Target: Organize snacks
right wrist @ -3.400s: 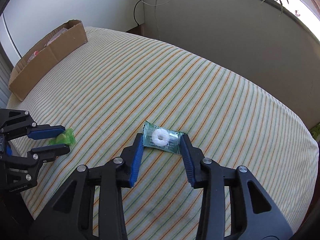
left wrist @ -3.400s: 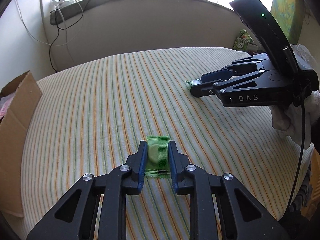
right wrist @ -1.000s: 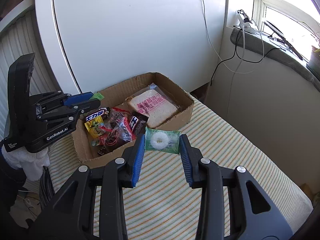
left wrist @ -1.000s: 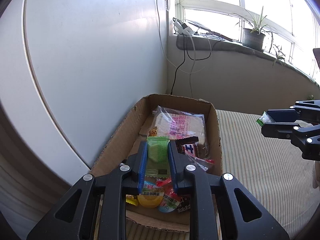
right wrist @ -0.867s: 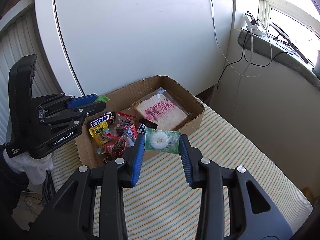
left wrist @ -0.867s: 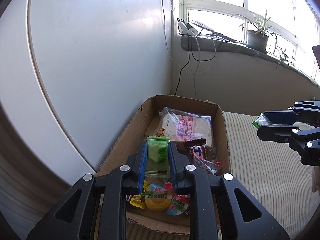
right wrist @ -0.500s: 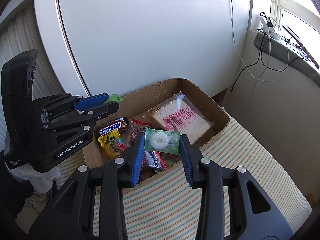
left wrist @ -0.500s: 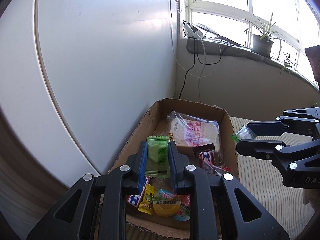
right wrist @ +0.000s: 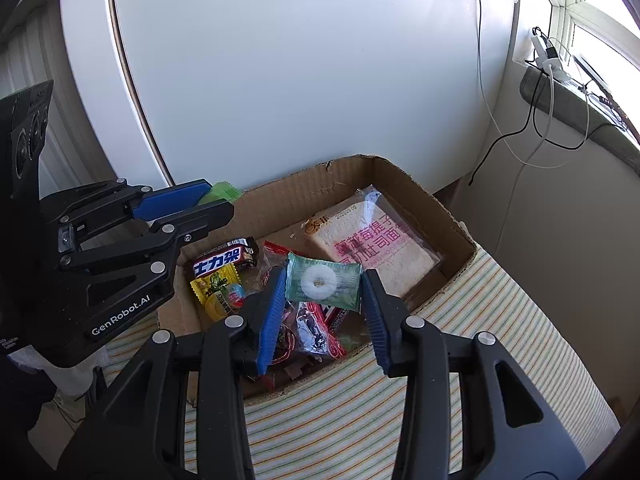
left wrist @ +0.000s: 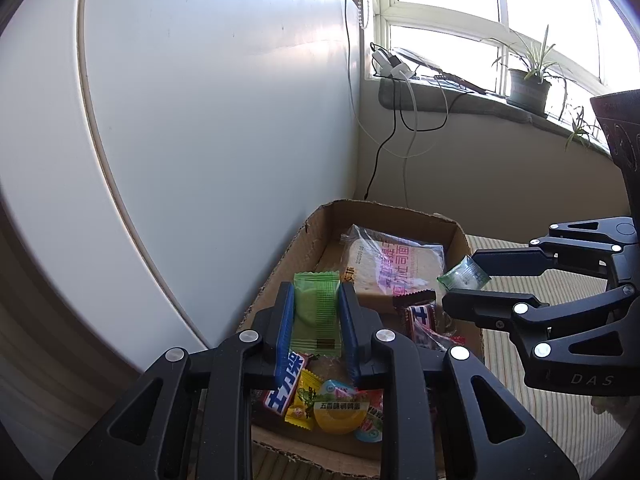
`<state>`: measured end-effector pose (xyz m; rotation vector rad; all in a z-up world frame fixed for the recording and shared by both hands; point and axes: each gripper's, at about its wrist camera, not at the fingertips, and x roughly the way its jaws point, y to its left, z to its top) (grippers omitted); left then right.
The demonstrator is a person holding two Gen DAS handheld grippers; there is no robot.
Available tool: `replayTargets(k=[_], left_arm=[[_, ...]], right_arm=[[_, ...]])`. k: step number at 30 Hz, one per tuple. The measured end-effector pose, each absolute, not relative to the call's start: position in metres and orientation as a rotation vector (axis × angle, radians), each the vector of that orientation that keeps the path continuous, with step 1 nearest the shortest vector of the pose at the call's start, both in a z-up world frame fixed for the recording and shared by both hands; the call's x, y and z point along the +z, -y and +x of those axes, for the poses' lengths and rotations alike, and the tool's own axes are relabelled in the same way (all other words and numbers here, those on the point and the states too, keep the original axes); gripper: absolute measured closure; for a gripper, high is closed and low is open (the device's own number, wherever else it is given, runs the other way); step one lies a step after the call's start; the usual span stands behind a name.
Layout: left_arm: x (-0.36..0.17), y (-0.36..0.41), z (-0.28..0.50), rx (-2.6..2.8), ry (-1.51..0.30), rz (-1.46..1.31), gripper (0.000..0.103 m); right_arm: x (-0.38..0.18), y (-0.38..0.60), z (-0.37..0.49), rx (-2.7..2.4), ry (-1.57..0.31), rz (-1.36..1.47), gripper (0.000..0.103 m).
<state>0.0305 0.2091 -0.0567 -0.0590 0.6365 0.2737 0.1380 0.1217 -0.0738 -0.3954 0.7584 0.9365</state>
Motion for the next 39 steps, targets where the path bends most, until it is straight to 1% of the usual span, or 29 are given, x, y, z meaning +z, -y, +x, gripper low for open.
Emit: replayTargets(k=[1, 2, 3, 6, 7, 8, 10, 12, 14, 16, 19, 21, 23, 25, 27, 29, 31, 33, 35, 39], left_arm=[[-0.056, -0.210, 0.030, 0.278, -0.634, -0.061, 0.081], [-0.056, -0.211, 0.030, 0.279, -0.632, -0.065, 0.081], [-0.056, -0.211, 0.029, 0.279, -0.631, -0.067, 0.081], [-0.054, -0.213, 0.028, 0.285, -0.629, -0.070, 0.080], [-0.053, -0.213, 0.027, 0.288, -0.626, -0.072, 0.076], [-0.053, -0.213, 0.027, 0.290, -0.624, -0.074, 0.069], [-0.053, -0.213, 0.027, 0.286, -0.624, -0.072, 0.066], [-0.052, -0.212, 0.026, 0.292, -0.621, -0.068, 0.065], [-0.050, -0.212, 0.025, 0.293, -0.619, -0.073, 0.057], [-0.049, -0.212, 0.023, 0.295, -0.616, -0.077, 0.057], [-0.045, -0.212, 0.018, 0.296, -0.611, -0.086, 0.056], [-0.043, -0.213, 0.014, 0.300, -0.606, -0.096, 0.053], [-0.040, -0.212, 0.009, 0.300, -0.598, -0.104, 0.049], [-0.039, -0.210, 0.004, 0.304, -0.598, -0.106, 0.048], [-0.038, -0.208, 0.000, 0.304, -0.599, -0.107, 0.048], [-0.037, -0.205, -0.005, 0.308, -0.601, -0.111, 0.042], [-0.035, -0.201, -0.011, 0.310, -0.596, -0.121, 0.039], [-0.034, -0.196, -0.015, 0.305, -0.603, -0.128, 0.039], [-0.035, -0.190, -0.018, 0.313, -0.616, -0.124, 0.031], [-0.032, -0.176, -0.024, 0.319, -0.625, -0.119, 0.026]], right_arm=[[-0.074, -0.122, 0.138, 0.934, -0.756, -0.398, 0.054], [-0.074, -0.122, 0.138, 0.934, -0.753, -0.398, 0.052], [-0.074, -0.121, 0.138, 0.930, -0.750, -0.398, 0.047], [-0.073, -0.120, 0.139, 0.920, -0.745, -0.404, 0.043], [-0.073, -0.119, 0.138, 0.919, -0.743, -0.406, 0.042], [-0.072, -0.119, 0.138, 0.917, -0.741, -0.408, 0.040], [-0.071, -0.116, 0.137, 0.920, -0.737, -0.408, 0.036], [-0.069, -0.114, 0.135, 0.916, -0.730, -0.407, 0.036], [-0.068, -0.111, 0.133, 0.914, -0.724, -0.410, 0.034], [-0.065, -0.108, 0.130, 0.912, -0.717, -0.406, 0.032], [-0.061, -0.101, 0.127, 0.919, -0.711, -0.386, 0.032], [-0.057, -0.096, 0.124, 0.913, -0.696, -0.380, 0.032], [-0.053, -0.090, 0.121, 0.910, -0.689, -0.366, 0.031], [-0.050, -0.083, 0.117, 0.912, -0.682, -0.344, 0.024], [-0.047, -0.075, 0.112, 0.913, -0.669, -0.324, 0.023], [-0.045, -0.067, 0.108, 0.901, -0.659, -0.312, 0.023], [-0.042, -0.060, 0.103, 0.894, -0.649, -0.297, 0.021], [-0.041, -0.052, 0.100, 0.884, -0.649, -0.282, 0.018], [-0.041, -0.044, 0.096, 0.869, -0.640, -0.278, 0.018], [-0.037, -0.029, 0.086, 0.840, -0.621, -0.271, 0.017]])
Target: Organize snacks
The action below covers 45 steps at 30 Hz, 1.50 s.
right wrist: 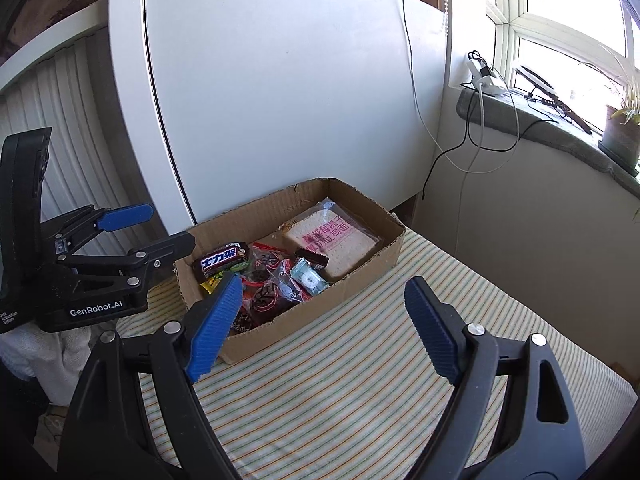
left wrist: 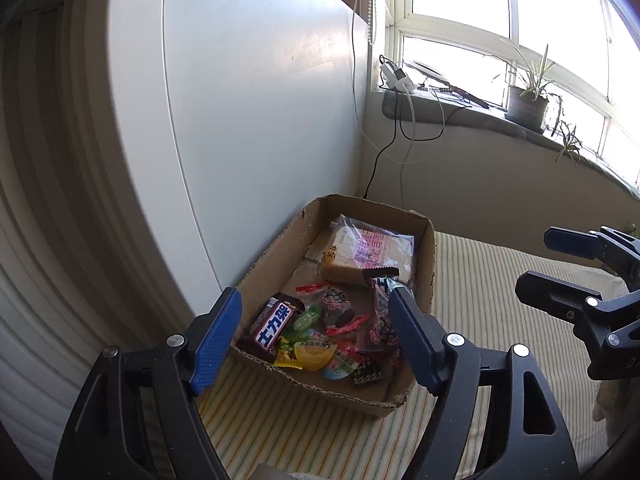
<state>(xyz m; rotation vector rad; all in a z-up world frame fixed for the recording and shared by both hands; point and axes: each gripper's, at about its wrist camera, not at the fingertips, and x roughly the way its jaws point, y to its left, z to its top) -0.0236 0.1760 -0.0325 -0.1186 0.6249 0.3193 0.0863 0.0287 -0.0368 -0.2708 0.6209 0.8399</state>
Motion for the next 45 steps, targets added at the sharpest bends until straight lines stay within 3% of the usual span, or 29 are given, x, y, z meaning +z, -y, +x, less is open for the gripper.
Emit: replayTargets(k=[11, 15, 45], left_arm=[[-0.019, -0.147, -0.041, 0.325, -0.589, -0.115, 0.021], [-0.015, -0.143, -0.048, 0.322, -0.576, -0.139, 0.021], [-0.010, -0.135, -0.058, 0.314, -0.555, -0.115, 0.021]], right_arm=[[-0.030, 0.017, 0.066, 0.728, -0.579, -0.225, 0.010], [-0.030, 0.032, 0.058, 0.682, -0.568, -0.205, 0.002], [-0.025, 0.050, 0.039, 0.668, -0.553, -0.210, 0.001]])
